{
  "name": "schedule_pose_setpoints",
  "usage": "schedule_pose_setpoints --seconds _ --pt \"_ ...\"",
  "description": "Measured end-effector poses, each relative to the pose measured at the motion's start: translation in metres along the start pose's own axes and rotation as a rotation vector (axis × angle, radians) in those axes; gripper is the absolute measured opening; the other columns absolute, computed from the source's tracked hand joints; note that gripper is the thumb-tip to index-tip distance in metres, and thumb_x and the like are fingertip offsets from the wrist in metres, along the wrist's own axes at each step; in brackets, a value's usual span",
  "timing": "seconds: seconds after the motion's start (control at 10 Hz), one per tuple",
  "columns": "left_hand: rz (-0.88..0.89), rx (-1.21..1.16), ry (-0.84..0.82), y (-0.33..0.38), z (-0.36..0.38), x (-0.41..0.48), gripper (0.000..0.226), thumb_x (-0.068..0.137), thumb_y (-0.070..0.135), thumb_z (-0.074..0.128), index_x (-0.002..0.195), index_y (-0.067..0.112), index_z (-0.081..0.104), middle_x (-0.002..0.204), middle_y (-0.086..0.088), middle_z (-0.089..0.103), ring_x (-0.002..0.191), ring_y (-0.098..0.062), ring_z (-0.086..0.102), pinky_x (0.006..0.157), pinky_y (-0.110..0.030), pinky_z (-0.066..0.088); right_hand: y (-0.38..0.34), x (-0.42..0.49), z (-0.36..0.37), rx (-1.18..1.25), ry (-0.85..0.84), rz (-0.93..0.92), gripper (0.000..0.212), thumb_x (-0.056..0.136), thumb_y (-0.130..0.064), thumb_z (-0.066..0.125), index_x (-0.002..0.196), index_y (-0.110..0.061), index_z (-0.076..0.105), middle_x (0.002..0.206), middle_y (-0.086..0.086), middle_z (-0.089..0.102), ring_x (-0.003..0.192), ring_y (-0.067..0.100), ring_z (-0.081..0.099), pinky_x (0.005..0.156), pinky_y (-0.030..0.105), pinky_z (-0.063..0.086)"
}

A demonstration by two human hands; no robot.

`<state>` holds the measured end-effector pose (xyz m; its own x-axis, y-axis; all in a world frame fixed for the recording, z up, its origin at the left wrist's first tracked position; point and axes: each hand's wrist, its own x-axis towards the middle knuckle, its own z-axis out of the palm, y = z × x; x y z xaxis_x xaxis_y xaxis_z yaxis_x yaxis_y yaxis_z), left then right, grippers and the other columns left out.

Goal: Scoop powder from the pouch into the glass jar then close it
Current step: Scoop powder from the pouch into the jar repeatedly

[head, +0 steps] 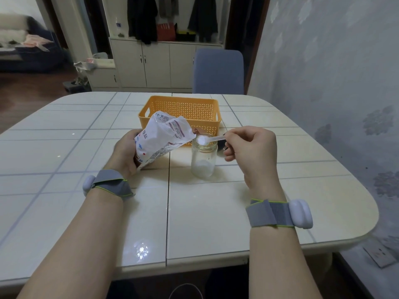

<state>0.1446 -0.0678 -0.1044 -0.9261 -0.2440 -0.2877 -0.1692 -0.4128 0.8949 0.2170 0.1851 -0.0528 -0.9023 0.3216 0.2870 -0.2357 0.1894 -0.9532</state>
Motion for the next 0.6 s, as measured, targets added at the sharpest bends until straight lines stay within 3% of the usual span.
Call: schedule_pose_setpoints --seconds 0.1,0.2,0.3,0.4,0.5,0.6 --pt "0.009 0.023 0.026 0.000 0.000 0.000 0.020 0.093 0.022 0.054 0.095 0.012 0.071 0.080 -0.011 0.067 0.062 -0.025 0.067 0.054 -0.027 0.058 -0.001 -0.001 0.000 -0.055 -0.007 -0.062 0.012 0.087 -0.006 0.068 0.079 -0.010 0.076 0.059 0.001 0.069 0.051 0.016 0.066 0.061 0.040 0.063" --pt "0.015 0.041 0.042 -0.001 -0.001 0.004 0.030 0.095 0.029 0.053 0.082 0.015 0.075 0.072 -0.004 0.068 0.057 -0.019 0.066 0.052 -0.023 0.053 -0.001 -0.004 0.001 -0.104 -0.015 -0.108 0.013 0.088 -0.008 0.069 0.079 -0.015 0.076 0.062 0.000 0.071 0.054 0.016 0.069 0.065 0.045 0.063" --pt "0.044 0.105 0.040 -0.001 -0.008 0.005 0.025 0.074 0.038 0.065 0.092 0.020 0.063 0.081 -0.001 0.062 0.068 -0.017 0.057 0.065 -0.030 0.046 -0.001 -0.004 0.002 -0.158 -0.020 -0.175 0.012 0.086 -0.013 0.070 0.079 -0.019 0.077 0.063 -0.004 0.071 0.061 0.017 0.069 0.069 0.046 0.061" --pt "0.047 0.098 0.067 -0.001 -0.006 0.004 0.026 0.074 0.037 0.065 0.094 0.019 0.063 0.084 -0.002 0.062 0.070 -0.018 0.058 0.068 -0.031 0.048 0.001 -0.004 0.003 -0.171 -0.028 -0.184 0.010 0.084 -0.016 0.071 0.079 -0.018 0.079 0.065 -0.007 0.071 0.064 0.018 0.068 0.069 0.047 0.061" --pt "-0.011 0.014 0.022 -0.005 -0.002 0.013 0.052 0.101 0.025 0.045 0.060 0.013 0.074 0.059 0.000 0.067 0.048 -0.014 0.064 0.047 -0.020 0.051 0.005 -0.004 0.002 -0.141 0.003 -0.154 0.011 0.083 -0.018 0.070 0.076 -0.020 0.077 0.060 -0.005 0.070 0.063 0.021 0.069 0.068 0.051 0.060" --pt "0.013 0.046 0.024 -0.005 -0.003 0.015 0.042 0.099 0.020 0.045 0.073 0.012 0.077 0.081 -0.010 0.072 0.064 -0.023 0.070 0.052 -0.024 0.057 0.008 0.003 0.004 -0.137 0.006 -0.118 0.011 0.086 -0.019 0.070 0.076 -0.018 0.076 0.055 -0.003 0.067 0.056 0.019 0.065 0.067 0.052 0.060"
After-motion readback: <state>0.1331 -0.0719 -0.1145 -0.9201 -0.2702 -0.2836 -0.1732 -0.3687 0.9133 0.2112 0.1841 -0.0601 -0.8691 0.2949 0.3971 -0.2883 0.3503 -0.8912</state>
